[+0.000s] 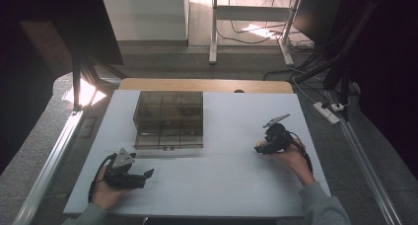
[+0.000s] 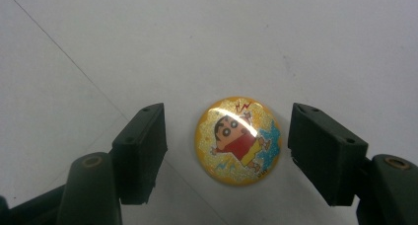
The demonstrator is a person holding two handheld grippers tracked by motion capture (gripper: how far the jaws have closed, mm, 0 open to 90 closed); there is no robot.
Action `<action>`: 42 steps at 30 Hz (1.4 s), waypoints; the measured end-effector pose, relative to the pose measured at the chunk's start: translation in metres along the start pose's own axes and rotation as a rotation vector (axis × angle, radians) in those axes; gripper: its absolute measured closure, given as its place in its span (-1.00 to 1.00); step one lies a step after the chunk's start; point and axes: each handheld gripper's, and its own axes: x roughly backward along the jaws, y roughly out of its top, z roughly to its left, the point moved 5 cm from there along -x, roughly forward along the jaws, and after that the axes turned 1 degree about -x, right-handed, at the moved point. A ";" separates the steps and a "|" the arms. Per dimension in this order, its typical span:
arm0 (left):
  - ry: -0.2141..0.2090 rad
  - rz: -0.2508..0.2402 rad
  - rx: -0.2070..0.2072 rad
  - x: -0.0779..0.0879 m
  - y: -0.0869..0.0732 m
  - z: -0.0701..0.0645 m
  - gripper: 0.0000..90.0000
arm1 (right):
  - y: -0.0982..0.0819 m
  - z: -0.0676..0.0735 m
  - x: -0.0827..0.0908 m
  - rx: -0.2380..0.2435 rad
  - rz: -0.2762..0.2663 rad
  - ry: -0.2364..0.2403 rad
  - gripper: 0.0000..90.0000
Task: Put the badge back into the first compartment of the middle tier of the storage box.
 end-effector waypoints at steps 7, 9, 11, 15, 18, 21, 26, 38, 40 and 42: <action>0.001 0.002 0.000 0.000 0.000 0.000 -0.73 | -0.001 -0.001 -0.003 0.011 0.018 -0.022 -0.22; 0.000 0.002 -0.001 -0.001 0.000 0.000 -0.73 | -0.001 -0.001 -0.003 0.024 0.022 -0.037 -0.19; 0.002 0.004 -0.004 -0.001 0.000 0.000 -0.73 | -0.001 0.000 -0.003 0.029 0.025 -0.043 -0.15; 0.001 0.004 -0.005 -0.001 0.000 -0.001 -0.73 | -0.001 0.002 -0.003 0.035 0.022 -0.039 0.02; 0.001 0.004 -0.004 -0.001 -0.001 0.000 -0.73 | -0.001 0.002 -0.002 0.034 0.019 -0.040 0.03; 0.001 0.004 -0.005 -0.001 -0.001 0.000 -0.73 | -0.002 0.002 -0.002 0.033 0.017 -0.039 0.03; 0.002 0.005 -0.004 -0.001 -0.001 0.000 -0.73 | -0.002 0.001 -0.002 0.035 0.013 -0.039 0.03; 0.003 0.007 -0.003 -0.001 -0.001 0.001 -0.73 | -0.001 0.001 -0.001 0.035 0.002 -0.052 0.03; 0.003 0.008 -0.003 -0.001 -0.001 0.001 -0.73 | 0.000 0.001 0.001 0.030 -0.009 -0.050 0.03; 0.002 0.008 -0.003 -0.001 -0.001 0.001 -0.73 | 0.000 0.001 0.002 0.029 -0.020 -0.052 0.03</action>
